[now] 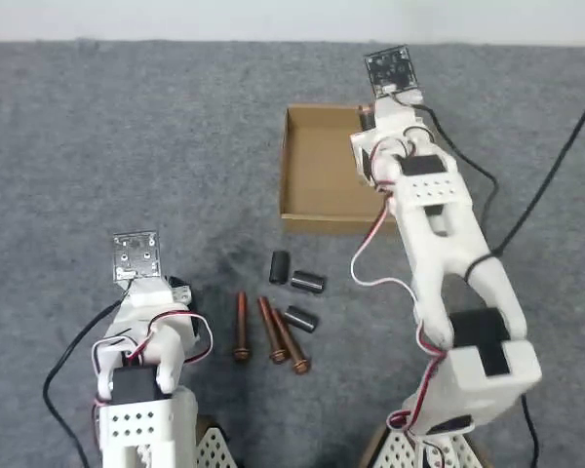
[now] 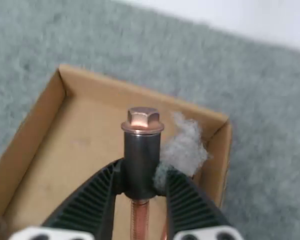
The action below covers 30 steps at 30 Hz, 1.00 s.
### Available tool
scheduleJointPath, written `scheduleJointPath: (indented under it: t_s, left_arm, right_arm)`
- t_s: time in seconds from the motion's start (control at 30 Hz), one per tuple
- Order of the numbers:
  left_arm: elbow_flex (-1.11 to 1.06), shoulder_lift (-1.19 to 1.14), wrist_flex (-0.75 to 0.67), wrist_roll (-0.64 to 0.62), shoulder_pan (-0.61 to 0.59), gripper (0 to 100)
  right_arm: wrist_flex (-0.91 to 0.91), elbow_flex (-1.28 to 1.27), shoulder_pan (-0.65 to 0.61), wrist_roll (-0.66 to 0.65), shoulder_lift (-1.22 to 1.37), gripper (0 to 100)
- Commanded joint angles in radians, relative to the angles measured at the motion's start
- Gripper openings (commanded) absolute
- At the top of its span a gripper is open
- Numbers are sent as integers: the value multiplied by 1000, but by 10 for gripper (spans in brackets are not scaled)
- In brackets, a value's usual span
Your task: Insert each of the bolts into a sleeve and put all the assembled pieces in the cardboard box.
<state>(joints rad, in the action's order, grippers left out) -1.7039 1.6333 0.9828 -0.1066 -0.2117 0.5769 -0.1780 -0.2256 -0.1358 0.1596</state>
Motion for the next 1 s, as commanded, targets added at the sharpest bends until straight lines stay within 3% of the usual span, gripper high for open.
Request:
scheduleJointPath:
  t_s: [0.0, 0.6, 0.8, 0.97]
  left_arm:
    - [13, 14, -20, 5, -8, 19]
    - [13, 12, -18, 5, -8, 19]
    - [13, 12, -18, 5, -8, 19]
    - [13, 12, -17, 5, -8, 19]
  right_arm:
    - [79, 137, -19, -12, 33, 7]
    - [226, 210, -16, -12, 177, 12]
    - [277, 212, -19, 63, 180, 121]
    - [288, 226, -16, 66, 159, 52]
